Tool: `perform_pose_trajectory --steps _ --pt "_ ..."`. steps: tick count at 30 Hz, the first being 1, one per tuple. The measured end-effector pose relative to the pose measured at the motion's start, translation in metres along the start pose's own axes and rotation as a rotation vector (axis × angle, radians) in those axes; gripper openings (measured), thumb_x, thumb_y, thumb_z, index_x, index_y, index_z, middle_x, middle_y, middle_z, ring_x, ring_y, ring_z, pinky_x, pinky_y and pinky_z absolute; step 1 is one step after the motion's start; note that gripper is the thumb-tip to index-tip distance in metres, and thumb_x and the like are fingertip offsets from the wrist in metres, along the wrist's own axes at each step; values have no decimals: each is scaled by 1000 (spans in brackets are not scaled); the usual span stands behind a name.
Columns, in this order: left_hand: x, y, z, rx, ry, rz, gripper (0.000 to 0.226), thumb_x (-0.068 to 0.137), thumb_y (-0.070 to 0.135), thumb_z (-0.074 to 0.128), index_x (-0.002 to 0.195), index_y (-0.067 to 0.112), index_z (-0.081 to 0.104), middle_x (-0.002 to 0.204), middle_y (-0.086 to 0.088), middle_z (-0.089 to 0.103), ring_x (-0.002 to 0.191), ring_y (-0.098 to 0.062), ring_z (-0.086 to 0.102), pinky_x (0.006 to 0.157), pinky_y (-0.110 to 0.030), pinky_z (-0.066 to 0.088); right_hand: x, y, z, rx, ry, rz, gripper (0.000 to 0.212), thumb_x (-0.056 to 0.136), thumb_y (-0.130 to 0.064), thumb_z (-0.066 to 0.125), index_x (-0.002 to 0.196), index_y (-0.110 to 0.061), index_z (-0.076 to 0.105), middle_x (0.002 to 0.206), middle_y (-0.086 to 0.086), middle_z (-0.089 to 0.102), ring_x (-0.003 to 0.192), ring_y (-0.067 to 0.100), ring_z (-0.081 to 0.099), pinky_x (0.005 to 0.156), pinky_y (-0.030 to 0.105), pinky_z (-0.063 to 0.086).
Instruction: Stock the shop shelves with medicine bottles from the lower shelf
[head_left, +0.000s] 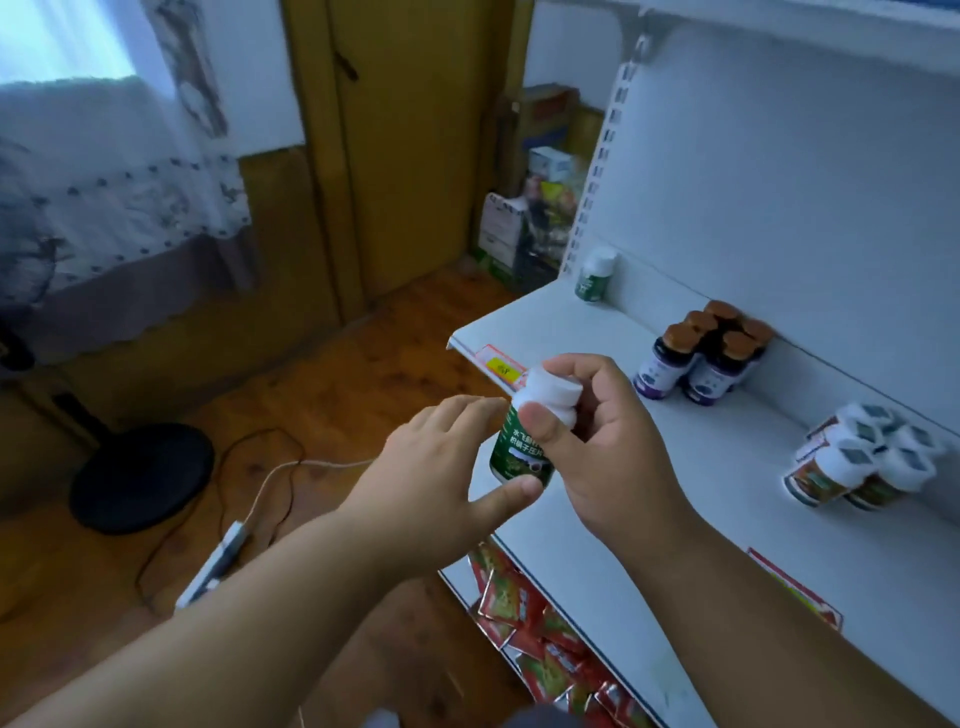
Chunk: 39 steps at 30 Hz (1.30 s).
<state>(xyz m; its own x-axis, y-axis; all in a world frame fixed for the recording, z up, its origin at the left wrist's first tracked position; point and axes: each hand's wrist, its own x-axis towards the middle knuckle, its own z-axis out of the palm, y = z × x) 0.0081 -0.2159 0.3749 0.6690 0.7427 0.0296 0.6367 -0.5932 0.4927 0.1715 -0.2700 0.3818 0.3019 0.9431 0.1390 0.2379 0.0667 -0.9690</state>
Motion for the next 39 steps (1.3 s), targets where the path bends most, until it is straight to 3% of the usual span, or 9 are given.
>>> perform_pose_trajectory --steps 5,10,17,23,26,31,34,37,39 --pt "86 -14 2 62 -99 158 91 79 86 23 153 34 18 157 12 29 142 -12 28 115 -33 26 51 6 -21 -86 237 50 37 76 -53 67 109 -42 56 111 -11 66 104 8 66 84 33 60" --pt "172 -29 21 77 -136 235 84 83 83 29 151 36 19 156 11 29 141 -15 30 115 -36 28 112 29 -40 -206 306 67 30 83 -39 73 107 -41 55 111 -11 65 103 7 65 84 28 58" --pt "269 -55 23 277 -171 390 86 86 78 40 154 29 19 160 4 26 146 -21 24 117 -40 23 184 53 -41 -508 466 113 39 85 -29 75 113 -36 48 114 -14 53 100 3 57 75 7 47" --pt "349 -70 20 405 -178 625 84 91 66 46 155 21 16 163 -4 17 149 -26 17 119 -45 21 241 80 -42 -706 626 222 44 86 -31 75 122 -22 50 115 -6 48 100 12 50 81 24 44" --pt "381 -71 17 442 -181 723 85 93 61 46 156 18 8 166 -5 3 153 -25 1 121 -45 14 268 94 -46 -811 683 242 44 84 -30 77 120 -15 55 113 0 56 102 20 56 81 29 46" --pt "421 -70 20 490 -226 830 86 96 55 46 157 14 1 166 -5 -6 152 -22 -8 121 -40 8 282 114 -37 -933 658 384 40 88 -26 72 123 -13 56 123 10 53 107 27 57 78 23 35" --pt "432 -72 22 474 -274 855 84 96 49 47 158 14 2 166 -2 -2 152 -19 -5 121 -36 6 279 120 -34 -1000 655 399 48 87 -25 74 129 -17 53 127 9 48 105 25 57 81 22 41" --pt "438 -77 24 418 -283 871 83 95 44 50 158 15 4 166 -1 1 153 -18 -2 121 -37 10 280 126 -38 -1046 629 426 53 85 -17 74 132 -22 49 128 9 47 106 27 57 91 30 50" --pt "440 -79 25 395 -289 874 83 94 41 51 158 16 4 166 0 1 152 -18 -2 122 -37 11 288 128 -45 -1043 653 439 51 85 -13 73 129 -22 48 124 9 48 102 28 57 88 34 51"
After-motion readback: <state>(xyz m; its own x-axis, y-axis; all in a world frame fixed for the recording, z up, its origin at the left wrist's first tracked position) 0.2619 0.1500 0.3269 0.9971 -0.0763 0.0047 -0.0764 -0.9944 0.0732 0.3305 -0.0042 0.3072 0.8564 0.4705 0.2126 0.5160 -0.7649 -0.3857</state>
